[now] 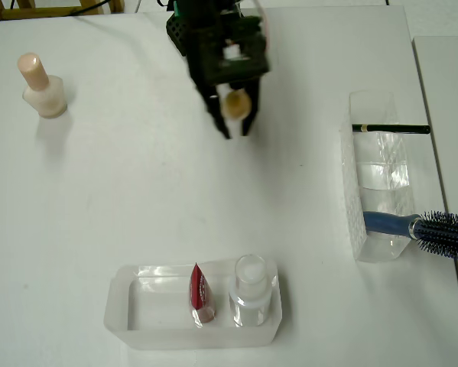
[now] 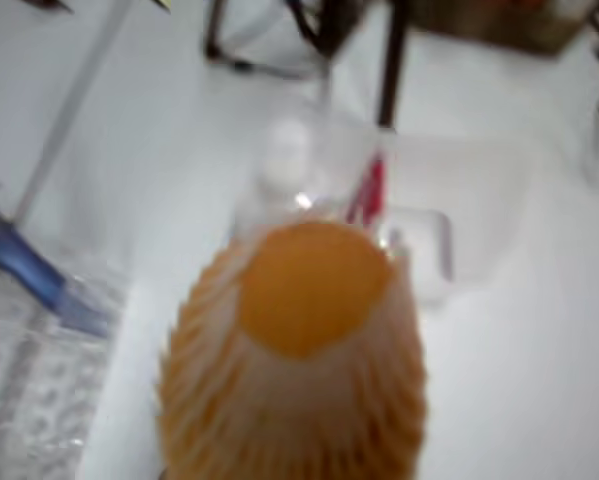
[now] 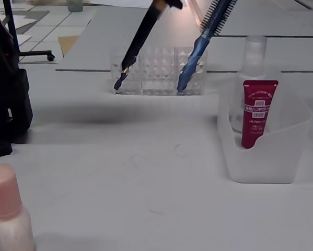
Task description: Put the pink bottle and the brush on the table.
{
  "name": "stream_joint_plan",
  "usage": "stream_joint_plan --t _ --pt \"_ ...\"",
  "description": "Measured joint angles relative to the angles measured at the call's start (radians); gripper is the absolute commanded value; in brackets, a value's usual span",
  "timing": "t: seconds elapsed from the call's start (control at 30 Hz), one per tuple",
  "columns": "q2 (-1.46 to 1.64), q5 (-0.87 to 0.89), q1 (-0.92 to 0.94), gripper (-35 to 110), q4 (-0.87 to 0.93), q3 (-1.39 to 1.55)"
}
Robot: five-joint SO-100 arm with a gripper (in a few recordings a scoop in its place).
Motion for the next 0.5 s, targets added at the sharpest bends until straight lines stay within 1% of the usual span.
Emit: stream_joint_plan --t 0.2,0.3,0.5 --pt "0.086 -0.066 0.135 0 0.087 0.143" --pt "0.109 -0.1 0.15 0 0.126 0.175" --pt "0.135 -0.19 0.253 0 0.178 0.232"
